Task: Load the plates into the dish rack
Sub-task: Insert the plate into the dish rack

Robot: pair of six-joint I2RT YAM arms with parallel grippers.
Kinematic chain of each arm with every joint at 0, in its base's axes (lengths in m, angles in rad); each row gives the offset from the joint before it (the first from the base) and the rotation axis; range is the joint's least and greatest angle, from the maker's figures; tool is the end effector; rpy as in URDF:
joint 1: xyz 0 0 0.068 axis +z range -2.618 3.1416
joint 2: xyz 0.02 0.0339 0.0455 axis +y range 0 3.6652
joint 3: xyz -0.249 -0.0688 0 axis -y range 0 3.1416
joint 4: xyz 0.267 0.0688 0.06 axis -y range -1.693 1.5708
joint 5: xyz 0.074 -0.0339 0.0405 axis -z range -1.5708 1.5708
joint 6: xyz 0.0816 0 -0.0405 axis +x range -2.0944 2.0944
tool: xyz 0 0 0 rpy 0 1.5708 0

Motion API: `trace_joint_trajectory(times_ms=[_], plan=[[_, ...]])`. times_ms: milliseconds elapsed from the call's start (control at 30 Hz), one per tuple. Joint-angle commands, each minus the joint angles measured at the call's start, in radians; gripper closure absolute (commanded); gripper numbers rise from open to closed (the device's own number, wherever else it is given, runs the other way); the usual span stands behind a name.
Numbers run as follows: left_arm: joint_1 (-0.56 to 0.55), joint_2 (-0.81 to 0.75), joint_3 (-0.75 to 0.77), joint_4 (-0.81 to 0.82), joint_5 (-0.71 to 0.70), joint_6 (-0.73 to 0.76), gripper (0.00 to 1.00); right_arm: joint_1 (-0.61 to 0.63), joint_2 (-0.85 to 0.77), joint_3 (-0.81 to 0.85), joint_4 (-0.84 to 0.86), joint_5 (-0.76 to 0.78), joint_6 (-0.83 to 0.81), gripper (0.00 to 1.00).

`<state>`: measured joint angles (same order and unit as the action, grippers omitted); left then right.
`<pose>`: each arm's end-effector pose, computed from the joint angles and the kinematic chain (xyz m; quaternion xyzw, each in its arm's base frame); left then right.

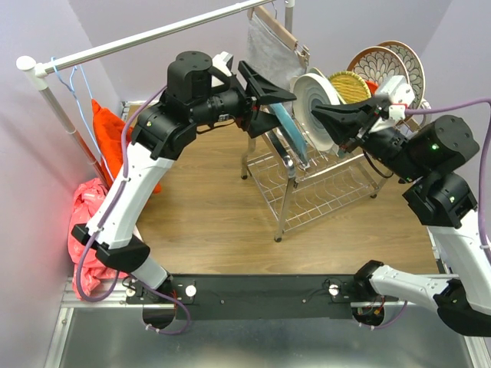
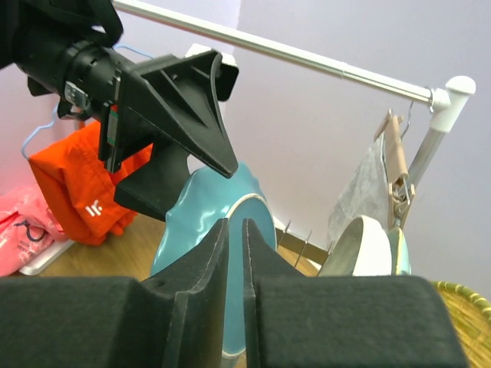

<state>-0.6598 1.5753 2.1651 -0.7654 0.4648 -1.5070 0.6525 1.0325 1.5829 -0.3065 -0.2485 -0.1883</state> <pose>0.2575 -0.2461 0.5352 -0.1717 0.7407 -0.6350 0.1368 0.1762 0.1599 0.5550 -0.3385 0.5180 0.2541 0.7433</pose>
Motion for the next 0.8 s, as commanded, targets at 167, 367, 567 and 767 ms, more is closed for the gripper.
trace_joint_trajectory(times_ms=[167,367,567,767], plan=[[0.006,-0.106,-0.068,0.008,-0.017,0.015,0.27,-0.002,-0.031,0.020,0.037,-0.040,0.018,0.73],[0.005,-0.126,-0.083,-0.003,-0.021,0.018,0.27,-0.002,-0.045,0.015,0.035,-0.032,0.018,0.59],[0.006,-0.159,-0.120,-0.015,-0.029,0.025,0.27,-0.002,-0.058,0.017,0.035,-0.028,0.023,0.52],[0.005,-0.187,-0.136,-0.043,-0.052,0.054,0.27,-0.002,-0.071,0.017,0.035,-0.006,0.016,0.37]])
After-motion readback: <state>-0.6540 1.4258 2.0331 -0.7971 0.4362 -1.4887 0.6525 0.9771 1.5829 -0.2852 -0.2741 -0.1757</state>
